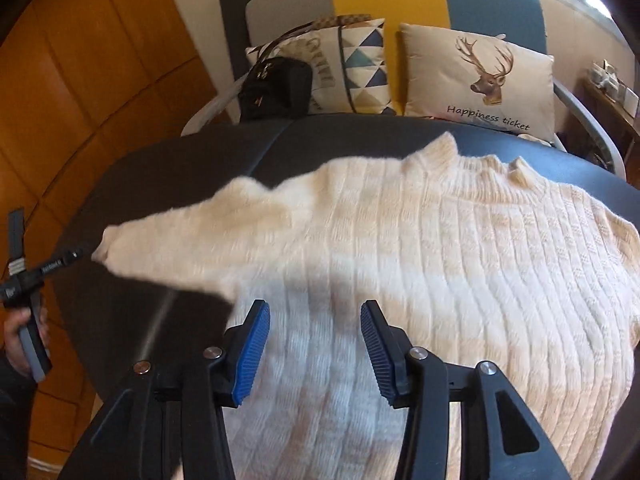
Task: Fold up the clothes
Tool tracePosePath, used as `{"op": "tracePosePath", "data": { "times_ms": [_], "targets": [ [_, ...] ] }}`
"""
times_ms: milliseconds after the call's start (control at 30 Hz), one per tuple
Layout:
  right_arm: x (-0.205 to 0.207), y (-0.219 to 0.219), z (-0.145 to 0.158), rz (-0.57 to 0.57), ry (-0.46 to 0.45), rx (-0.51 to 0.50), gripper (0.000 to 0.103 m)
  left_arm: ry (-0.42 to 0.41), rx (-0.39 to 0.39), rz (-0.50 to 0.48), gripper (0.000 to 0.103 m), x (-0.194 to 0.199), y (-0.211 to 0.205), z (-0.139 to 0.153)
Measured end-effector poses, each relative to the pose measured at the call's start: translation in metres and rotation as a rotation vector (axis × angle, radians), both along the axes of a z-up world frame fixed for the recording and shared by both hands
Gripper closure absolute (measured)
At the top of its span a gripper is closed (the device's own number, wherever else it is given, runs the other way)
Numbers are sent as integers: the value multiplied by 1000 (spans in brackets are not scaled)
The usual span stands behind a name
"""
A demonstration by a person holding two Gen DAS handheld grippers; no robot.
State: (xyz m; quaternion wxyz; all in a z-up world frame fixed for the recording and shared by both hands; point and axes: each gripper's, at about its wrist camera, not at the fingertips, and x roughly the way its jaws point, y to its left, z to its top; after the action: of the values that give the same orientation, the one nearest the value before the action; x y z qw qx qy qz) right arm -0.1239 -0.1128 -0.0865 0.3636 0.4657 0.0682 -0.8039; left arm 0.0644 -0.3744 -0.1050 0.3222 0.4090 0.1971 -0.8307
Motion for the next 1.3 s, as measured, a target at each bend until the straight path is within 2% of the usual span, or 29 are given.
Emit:
{"op": "tracePosePath", "data": {
  "times_ms": [133,300,433,633,767,1033,1133,1300],
  "targets": [
    [-26,-5,0,-24,-22,-7,55,-78,-9,-63,90,-39,11,-19],
    [-60,-14,-8,-64,-45,25,55,-74,-24,-116,90,-60,22,-24],
    [-82,-24,-16,-84,-63,55,55,-164,-74,-138,89,-80,26,-35],
    [-82,-35,-28,-63,-83,70,55,-196,-77,-145,89,-92,20,-39],
    [-71,-33,-33,-45,-89,67,55,-167,-79,-167,102,-89,21,-40],
    [-42,-2,-28,-39,-51,79,55,-75,-18,-7,103,-68,-7,-43],
    [-31,12,-23,-40,-25,88,55,-99,-30,42,103,-64,-23,-44],
    [-23,45,-5,-88,2,81,55,-193,-80,96,103,-70,-47,-48]
  ]
}}
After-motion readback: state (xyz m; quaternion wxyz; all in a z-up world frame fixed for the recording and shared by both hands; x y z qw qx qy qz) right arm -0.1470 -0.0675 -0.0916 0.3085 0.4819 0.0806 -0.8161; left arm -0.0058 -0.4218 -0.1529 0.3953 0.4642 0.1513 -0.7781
